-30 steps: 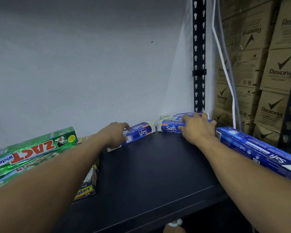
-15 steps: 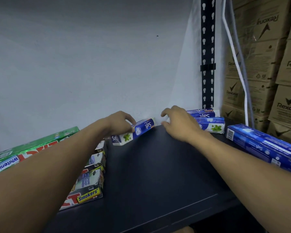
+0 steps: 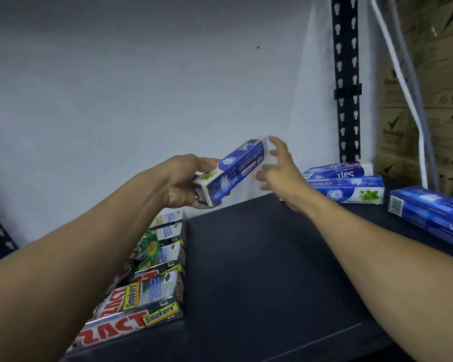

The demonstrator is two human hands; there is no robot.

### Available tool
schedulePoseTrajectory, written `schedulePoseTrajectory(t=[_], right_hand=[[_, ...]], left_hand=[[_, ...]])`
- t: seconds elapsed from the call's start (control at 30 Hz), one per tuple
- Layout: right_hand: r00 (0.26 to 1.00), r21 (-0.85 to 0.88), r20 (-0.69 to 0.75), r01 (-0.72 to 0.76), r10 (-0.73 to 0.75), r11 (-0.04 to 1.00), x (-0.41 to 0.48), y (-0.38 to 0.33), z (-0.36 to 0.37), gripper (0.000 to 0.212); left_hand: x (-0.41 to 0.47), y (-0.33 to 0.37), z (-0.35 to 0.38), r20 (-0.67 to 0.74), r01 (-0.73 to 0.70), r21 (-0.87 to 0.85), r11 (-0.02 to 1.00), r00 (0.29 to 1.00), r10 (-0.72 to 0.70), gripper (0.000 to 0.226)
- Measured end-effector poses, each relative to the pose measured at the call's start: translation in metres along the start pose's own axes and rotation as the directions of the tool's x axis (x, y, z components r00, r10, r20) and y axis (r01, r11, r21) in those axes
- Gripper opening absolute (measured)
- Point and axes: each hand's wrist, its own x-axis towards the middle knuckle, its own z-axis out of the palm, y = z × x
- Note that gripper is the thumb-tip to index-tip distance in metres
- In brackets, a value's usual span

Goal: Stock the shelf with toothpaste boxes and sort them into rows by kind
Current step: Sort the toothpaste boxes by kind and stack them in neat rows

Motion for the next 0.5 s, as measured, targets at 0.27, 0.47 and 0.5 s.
schedulePoseTrajectory(t=[0.27,0.47,0.5], right_hand=[[0.904,-0.512,0.282,0.424,-0.321,0.747,0.009,0.025,-0.022,0.065],[0.939,-0.624,0.236,0.343,-0.249,0.702,0.005,0.026,-0.028,0.06],[0.946,-0.639,0.211,0.324,-0.246,0.698,0.004,0.024,-0.027,0.062]], left_hand=[[0.008,0.002,-0.001,0.037,0.191,0.137,0.972,0.98,-0.198,0.037],[0.015,0.005,-0.012,0.034,0.049,0.059,0.997,0.998,-0.051,0.055],[0.014,0.005,-0.012,0.021,-0.028,0.04,0.999,0.999,0.027,0.052]])
